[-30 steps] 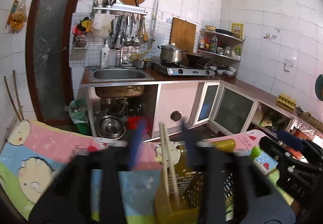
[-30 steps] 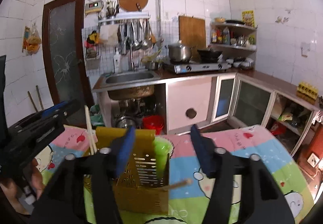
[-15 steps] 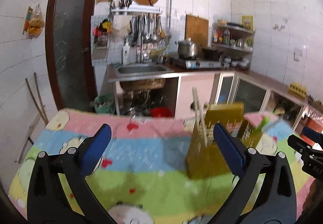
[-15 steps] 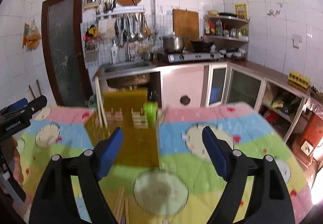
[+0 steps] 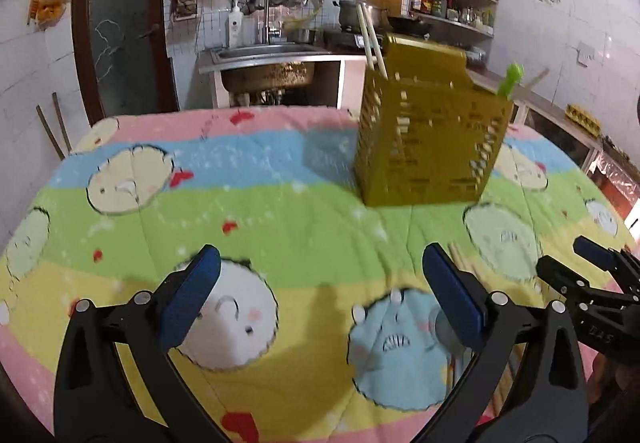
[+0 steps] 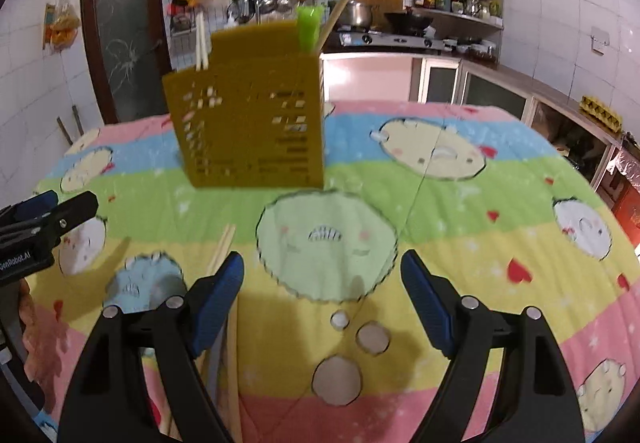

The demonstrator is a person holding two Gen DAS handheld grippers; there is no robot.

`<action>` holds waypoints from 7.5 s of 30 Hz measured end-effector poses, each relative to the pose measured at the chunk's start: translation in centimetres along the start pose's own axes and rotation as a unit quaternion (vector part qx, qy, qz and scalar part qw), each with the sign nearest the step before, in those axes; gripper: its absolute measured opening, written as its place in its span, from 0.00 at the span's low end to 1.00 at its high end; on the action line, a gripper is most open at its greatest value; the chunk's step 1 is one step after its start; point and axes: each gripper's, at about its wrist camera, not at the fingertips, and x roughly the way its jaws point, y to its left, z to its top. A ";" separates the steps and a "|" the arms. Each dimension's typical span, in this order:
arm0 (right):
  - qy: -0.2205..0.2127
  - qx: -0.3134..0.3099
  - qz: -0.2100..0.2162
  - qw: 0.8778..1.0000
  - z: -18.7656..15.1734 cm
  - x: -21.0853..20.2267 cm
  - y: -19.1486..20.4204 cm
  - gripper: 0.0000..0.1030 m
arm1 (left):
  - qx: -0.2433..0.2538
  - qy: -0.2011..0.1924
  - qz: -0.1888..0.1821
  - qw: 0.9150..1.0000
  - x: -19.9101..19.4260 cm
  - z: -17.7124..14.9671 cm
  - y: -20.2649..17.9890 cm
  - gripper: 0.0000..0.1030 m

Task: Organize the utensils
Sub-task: 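Grasp a wooden chopstick with the right gripper while the left gripper grasps the grey-green spoon, then lift the spoon and chopstick and carry both toward the yellow holder, then lower the spoon and chopstick down into the yellow holder, then open both grippers to release the items and withdraw from the holder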

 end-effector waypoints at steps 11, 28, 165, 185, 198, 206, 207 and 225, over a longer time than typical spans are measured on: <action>0.041 -0.011 0.011 0.999 -1.5 1.0 1.0 0.77 | 0.000 0.065 -0.006 0.998 2.7 -2.4 -0.4 0.95; 0.088 -0.059 -0.007 0.994 -2.4 2.3 3.3 0.70 | 0.026 0.091 -0.010 0.995 3.4 -3.1 -1.4 0.95; -0.229 -0.012 0.047 0.972 0.5 -12.2 1.4 0.06 | 0.020 -0.170 -0.047 0.984 -9.7 -0.3 -2.4 0.33; -0.325 -0.013 0.040 0.945 10.9 -14.3 1.2 0.06 | 0.020 -0.241 -0.057 0.969 -8.9 10.5 -3.6 0.33; -0.356 -0.033 0.030 0.933 19.6 -11.0 2.5 0.06 | 0.029 -0.297 -0.038 0.954 -5.1 19.3 -5.5 0.33; -0.348 -0.021 0.038 0.937 21.4 -7.8 2.6 0.06 | 0.027 -0.278 -0.049 0.959 -0.6 19.9 -5.6 0.33; -0.345 -0.021 0.038 0.938 21.4 -7.4 2.5 0.06 | 0.029 -0.275 -0.050 0.960 -0.1 19.7 -5.7 0.33; -0.242 -0.017 0.031 0.970 17.9 1.3 1.0 0.06 | 0.041 -0.214 -0.041 0.975 6.6 15.9 -5.4 0.33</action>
